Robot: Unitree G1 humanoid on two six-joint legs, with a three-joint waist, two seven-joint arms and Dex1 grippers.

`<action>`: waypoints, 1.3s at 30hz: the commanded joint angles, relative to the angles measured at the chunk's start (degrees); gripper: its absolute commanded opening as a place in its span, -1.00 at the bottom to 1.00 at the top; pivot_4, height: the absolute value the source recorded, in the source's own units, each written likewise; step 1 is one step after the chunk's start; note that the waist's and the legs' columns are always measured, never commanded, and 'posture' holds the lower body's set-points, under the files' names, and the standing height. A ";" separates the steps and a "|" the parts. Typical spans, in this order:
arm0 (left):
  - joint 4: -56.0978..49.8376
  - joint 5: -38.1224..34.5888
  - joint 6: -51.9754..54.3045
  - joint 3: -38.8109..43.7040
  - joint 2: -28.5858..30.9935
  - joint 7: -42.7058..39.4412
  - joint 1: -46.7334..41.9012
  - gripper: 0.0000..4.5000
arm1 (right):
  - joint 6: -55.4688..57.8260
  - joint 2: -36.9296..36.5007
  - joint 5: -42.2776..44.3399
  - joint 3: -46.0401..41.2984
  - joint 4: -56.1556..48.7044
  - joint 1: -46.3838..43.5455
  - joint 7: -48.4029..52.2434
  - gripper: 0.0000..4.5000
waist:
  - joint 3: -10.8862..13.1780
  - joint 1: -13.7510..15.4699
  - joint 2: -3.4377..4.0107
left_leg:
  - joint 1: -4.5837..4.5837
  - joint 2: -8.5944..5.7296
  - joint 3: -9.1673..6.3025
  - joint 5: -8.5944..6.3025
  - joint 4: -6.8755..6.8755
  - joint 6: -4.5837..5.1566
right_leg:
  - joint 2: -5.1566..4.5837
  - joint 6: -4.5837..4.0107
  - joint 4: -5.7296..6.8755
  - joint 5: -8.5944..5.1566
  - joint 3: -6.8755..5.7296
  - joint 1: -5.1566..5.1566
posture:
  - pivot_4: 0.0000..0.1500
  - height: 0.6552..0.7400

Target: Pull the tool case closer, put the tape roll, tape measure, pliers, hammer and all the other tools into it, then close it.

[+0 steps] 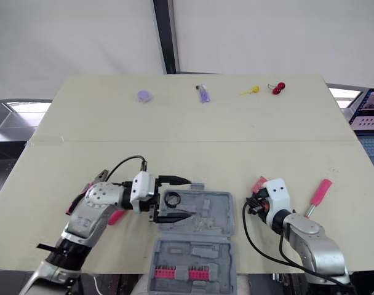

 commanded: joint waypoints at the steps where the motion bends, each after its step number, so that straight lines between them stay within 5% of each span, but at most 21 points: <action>1: -1.48 -0.06 -0.81 0.44 -0.09 0.28 -0.47 1.00 | 0.02 -0.31 -0.27 -0.67 -0.71 1.06 -0.32 -0.97 | 0.00 0.00 0.00 | 0.00 0.00 0.00 0.00 0.00 0.00 | 0.00 0.00 0.00 0.00 0.00 0.00 | 1.00 1.00; 9: -1.27 0.82 -1.98 -2.12 2.97 -5.02 -0.03 1.00 | 0.32 -4.74 2.24 -3.70 -4.70 8.10 4.12 -0.97 | 0.00 0.23 0.00 | -0.01 -0.01 0.00 0.00 0.01 0.01 | 0.00 0.00 -0.02 0.00 -0.01 0.02 | 1.00 1.00; 21: -3.58 -0.51 1.46 -6.23 7.23 -13.73 1.87 1.00 | 3.13 -9.42 9.23 -10.34 -20.41 33.90 11.78 -0.97 | -0.07 0.26 0.08 | 0.00 0.00 0.00 -0.03 0.01 0.05 | 0.00 0.00 -0.04 0.00 0.00 0.06 | 1.00 1.00; 33: -3.01 0.08 1.07 -6.11 6.23 -13.83 1.08 1.00 | 2.27 -8.86 9.55 -8.53 -21.82 36.78 11.20 -0.97 | -0.07 0.32 0.08 | 0.01 -0.01 0.00 -0.03 0.04 0.05 | 0.00 0.00 -0.04 0.00 0.02 0.08 | 1.00 1.00; 36: -3.38 -0.04 0.84 -5.83 5.62 -13.22 1.19 1.00 | 4.16 -10.97 11.89 -10.65 -22.77 36.95 13.36 -0.58 | -0.07 0.32 0.08 | 0.01 -0.01 0.00 -0.03 0.04 0.05 | -0.01 0.00 -0.05 0.00 0.02 0.08 | 1.00 1.00; 39: -4.07 -0.06 0.65 -5.91 4.99 -12.46 1.63 1.00 | 4.95 -15.87 13.99 -14.55 -22.26 37.63 18.22 0.08 | -0.07 0.36 0.08 | 0.01 -0.01 0.00 -0.03 0.04 0.06 | -0.01 0.00 -0.05 0.00 0.02 0.10 | 1.00 1.00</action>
